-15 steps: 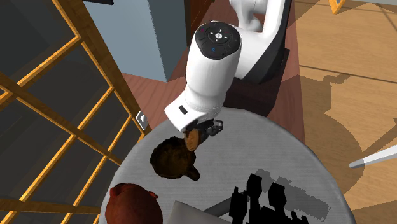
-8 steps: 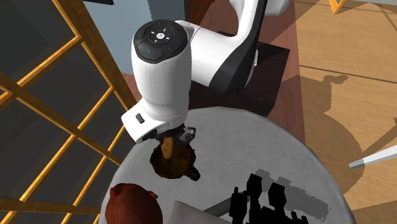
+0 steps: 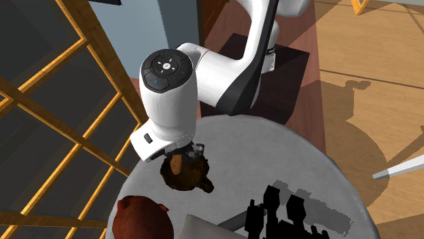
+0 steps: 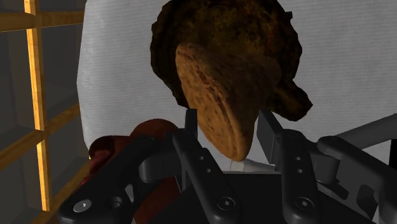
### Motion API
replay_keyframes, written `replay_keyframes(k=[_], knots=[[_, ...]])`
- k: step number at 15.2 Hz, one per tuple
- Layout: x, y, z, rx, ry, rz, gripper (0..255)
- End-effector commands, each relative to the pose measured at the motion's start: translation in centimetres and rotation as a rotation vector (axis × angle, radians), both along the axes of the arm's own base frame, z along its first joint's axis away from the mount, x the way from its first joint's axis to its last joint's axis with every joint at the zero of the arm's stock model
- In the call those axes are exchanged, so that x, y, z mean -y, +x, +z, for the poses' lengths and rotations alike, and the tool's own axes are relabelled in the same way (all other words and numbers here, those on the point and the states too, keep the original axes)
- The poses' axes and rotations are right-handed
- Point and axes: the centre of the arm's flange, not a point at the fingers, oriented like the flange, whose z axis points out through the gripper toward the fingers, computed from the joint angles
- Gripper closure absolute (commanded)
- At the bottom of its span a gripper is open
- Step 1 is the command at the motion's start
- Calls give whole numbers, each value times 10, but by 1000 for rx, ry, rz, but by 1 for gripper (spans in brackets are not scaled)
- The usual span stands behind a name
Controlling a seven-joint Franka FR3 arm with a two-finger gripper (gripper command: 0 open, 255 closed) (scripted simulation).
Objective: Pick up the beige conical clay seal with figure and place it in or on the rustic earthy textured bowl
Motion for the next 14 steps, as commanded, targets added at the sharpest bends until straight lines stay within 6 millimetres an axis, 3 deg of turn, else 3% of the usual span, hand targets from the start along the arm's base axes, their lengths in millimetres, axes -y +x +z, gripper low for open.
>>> replay_keyframes(k=[1, 12, 14], knots=[[0, -1, -10, 1, 0, 0, 255], [0, -1, -71, 1, 0, 0, 255], [0, -1, -71, 1, 0, 0, 255]])
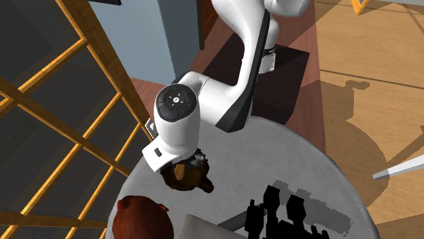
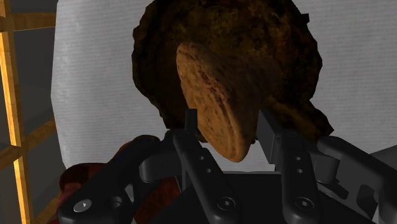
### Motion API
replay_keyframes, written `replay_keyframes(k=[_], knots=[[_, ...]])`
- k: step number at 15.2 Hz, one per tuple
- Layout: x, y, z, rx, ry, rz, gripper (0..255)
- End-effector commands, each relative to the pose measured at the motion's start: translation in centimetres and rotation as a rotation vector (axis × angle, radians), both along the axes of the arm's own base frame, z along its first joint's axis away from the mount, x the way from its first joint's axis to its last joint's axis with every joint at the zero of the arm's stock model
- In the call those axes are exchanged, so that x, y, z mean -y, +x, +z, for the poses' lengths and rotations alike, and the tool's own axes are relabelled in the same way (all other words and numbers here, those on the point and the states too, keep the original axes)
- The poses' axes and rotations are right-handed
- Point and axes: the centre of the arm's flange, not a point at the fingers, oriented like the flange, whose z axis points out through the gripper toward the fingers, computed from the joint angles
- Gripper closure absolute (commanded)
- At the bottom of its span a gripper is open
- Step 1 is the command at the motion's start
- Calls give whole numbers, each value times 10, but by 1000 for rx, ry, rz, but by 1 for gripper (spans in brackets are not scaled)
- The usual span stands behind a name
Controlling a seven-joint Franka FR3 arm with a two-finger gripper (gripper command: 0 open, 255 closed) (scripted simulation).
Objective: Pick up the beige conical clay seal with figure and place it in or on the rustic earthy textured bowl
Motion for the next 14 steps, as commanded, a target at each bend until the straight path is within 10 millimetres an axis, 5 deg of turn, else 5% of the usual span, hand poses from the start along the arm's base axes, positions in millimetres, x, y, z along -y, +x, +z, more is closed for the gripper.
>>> replay_keyframes(k=[1, 6, 7, 12, 14], knots=[[0, 0, -1, 1, 0, 0, 255], [0, 0, -1, 1, 0, 0, 255], [0, 0, -1, 1, 0, 0, 0], [0, 0, -1, 1, 0, 0, 0], [-3, -1, 25, 1, 0, 0, 0]])
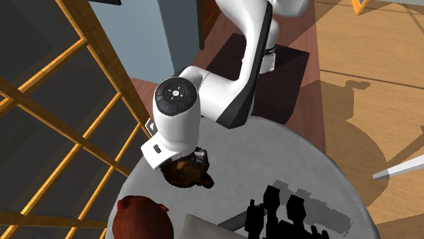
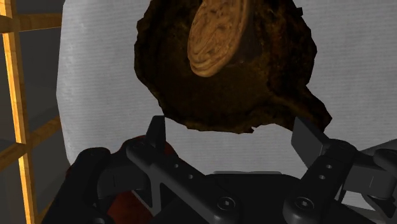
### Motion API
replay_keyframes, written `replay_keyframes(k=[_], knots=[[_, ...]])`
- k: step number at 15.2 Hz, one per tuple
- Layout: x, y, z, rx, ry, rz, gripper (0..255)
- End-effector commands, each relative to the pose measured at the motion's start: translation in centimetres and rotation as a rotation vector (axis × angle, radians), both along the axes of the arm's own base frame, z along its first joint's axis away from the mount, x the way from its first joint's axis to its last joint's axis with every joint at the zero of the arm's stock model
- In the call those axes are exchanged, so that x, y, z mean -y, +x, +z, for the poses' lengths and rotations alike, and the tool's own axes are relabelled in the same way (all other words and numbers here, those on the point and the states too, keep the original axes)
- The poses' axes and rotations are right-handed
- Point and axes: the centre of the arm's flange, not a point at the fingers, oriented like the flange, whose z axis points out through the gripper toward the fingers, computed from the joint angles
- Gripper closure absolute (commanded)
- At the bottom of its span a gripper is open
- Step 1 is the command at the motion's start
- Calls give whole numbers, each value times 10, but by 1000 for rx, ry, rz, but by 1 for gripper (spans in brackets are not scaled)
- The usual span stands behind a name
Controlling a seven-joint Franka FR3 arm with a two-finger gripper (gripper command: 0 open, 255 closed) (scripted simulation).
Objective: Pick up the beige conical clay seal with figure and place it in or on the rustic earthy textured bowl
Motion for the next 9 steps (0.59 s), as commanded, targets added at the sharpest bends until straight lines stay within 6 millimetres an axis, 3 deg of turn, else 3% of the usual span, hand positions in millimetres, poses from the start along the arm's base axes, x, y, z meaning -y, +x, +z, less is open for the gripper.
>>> replay_keyframes(k=[1, 2, 9], knots=[[-4, 1, 24, 1, 0, 0, 0], [-5, 1, 34, 1, 0, 0, 0], [-5, 1, 34, 1, 0, 0, 0]])
